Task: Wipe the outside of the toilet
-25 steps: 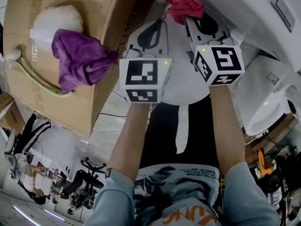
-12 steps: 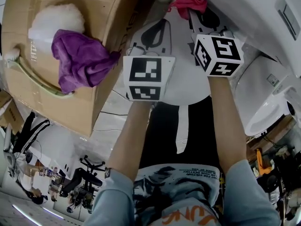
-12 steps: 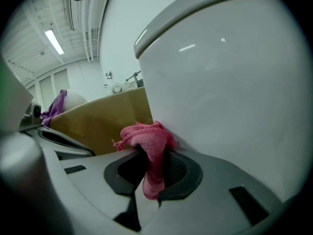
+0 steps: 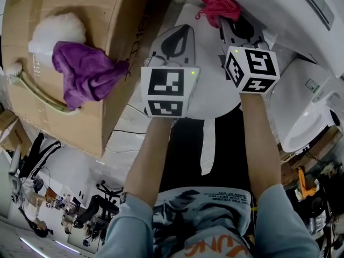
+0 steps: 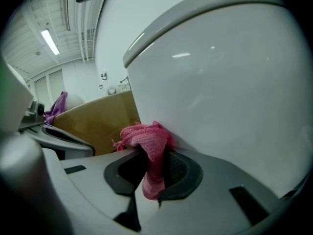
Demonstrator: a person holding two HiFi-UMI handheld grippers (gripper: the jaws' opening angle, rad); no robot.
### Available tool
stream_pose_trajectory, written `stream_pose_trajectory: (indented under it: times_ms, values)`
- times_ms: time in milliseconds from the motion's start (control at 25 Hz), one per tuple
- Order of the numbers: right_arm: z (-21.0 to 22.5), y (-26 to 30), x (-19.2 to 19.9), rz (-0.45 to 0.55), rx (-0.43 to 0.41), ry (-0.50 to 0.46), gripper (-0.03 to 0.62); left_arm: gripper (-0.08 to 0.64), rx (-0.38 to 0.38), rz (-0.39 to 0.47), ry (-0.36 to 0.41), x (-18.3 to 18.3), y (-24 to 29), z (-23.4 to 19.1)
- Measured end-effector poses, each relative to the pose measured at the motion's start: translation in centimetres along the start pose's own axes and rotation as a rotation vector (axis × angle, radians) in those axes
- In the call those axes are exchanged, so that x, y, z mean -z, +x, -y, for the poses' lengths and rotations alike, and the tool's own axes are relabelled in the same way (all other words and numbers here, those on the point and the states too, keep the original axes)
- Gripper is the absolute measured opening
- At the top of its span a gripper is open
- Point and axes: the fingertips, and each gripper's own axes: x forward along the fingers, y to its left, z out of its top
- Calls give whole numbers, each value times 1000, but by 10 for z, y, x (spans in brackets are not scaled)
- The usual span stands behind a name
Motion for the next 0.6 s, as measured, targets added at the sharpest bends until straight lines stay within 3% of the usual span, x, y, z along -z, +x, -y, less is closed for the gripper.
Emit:
stream_pose_trajectory:
  times_ms: [600]
  values:
    - [62, -63, 26, 11, 96, 51, 78, 25, 77, -38, 76, 11, 16, 71]
